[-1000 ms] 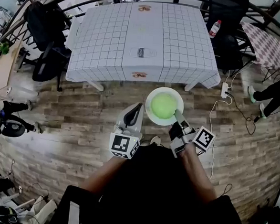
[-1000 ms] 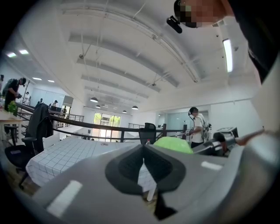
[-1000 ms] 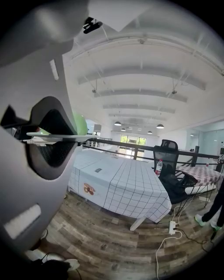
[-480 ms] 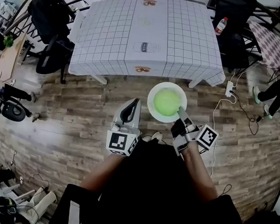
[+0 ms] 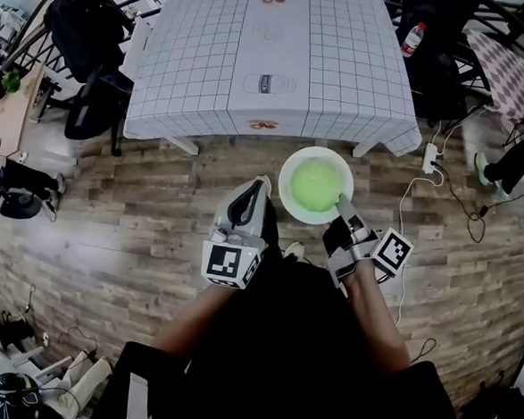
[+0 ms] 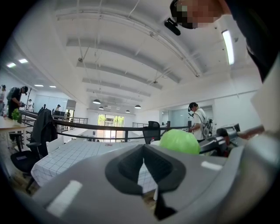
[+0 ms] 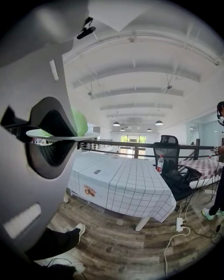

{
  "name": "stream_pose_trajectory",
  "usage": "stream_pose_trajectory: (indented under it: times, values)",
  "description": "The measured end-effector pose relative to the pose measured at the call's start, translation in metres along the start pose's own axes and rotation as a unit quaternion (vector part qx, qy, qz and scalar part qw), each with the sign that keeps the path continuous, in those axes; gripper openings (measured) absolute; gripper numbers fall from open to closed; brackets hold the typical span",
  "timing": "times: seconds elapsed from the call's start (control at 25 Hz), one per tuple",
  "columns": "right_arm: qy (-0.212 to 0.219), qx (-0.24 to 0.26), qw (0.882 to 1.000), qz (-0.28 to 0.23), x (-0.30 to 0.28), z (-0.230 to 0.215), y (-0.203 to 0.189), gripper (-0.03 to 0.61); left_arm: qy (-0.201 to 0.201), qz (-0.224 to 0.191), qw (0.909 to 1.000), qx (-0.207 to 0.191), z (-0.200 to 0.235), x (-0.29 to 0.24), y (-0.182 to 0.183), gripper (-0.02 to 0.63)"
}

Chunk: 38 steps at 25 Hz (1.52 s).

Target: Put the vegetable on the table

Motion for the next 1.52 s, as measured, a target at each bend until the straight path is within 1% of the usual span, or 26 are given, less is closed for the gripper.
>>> stream_pose_trajectory:
  times: [0.08,0.16,0.36,0.64,0.8,0.96,1.16,1.36,1.52]
  values:
    - [-0.006,0.001,1.000,-0.003,-0.013,0.008,0.024,0.017,-0.007,0.009,0.9999,-0.001,0.003,-0.030,0.011,0.008]
    - [-0.008,0.005,1.000,-0.009,-0.023,0.010,0.037,0.017,-0.013,0.004,0.9999,-0.002,0.005,-0.050,0.016,0.008]
    - [-0.017,0.013,1.000,-0.014,-0.022,0.014,0.036,0.017,-0.021,-0.010,0.9997,-0.005,0.009,-0.059,0.023,0.008]
    - [-0.011,0.019,1.000,-0.020,-0.055,0.032,0.063,0.017,-0.019,-0.013,0.9997,0.001,0.031,-0.096,0.037,0.008]
    - [-0.008,0.020,1.000,-0.022,-0.096,0.023,0.079,0.017,-0.019,-0.018,0.9996,0.003,0.061,-0.130,0.028,0.008]
    - [-0.010,0.017,0.999,-0.028,-0.115,0.033,0.081,0.017,-0.022,-0.018,0.9996,0.007,0.081,-0.142,0.037,0.008]
    - [-0.019,0.010,0.999,-0.033,-0.156,0.047,0.102,0.017,-0.024,-0.017,0.9995,0.013,0.112,-0.175,0.051,0.008]
    - [-0.025,0.002,0.999,-0.044,-0.199,0.044,0.113,0.017,-0.036,-0.012,0.9992,0.011,0.148,-0.205,0.044,0.008]
    - [-0.030,0.003,0.998,-0.049,-0.231,0.052,0.123,0.017,-0.036,-0.015,0.9991,0.019,0.176,-0.227,0.052,0.008]
Point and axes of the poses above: the fingertips, and each gripper's own axes: x backward along the fingers, z to its left, y out of its top, the point moved 8 cm from there along x, backward along the fingers, and after that the axes turned 1 degree about -y, right-handed, at the moved point
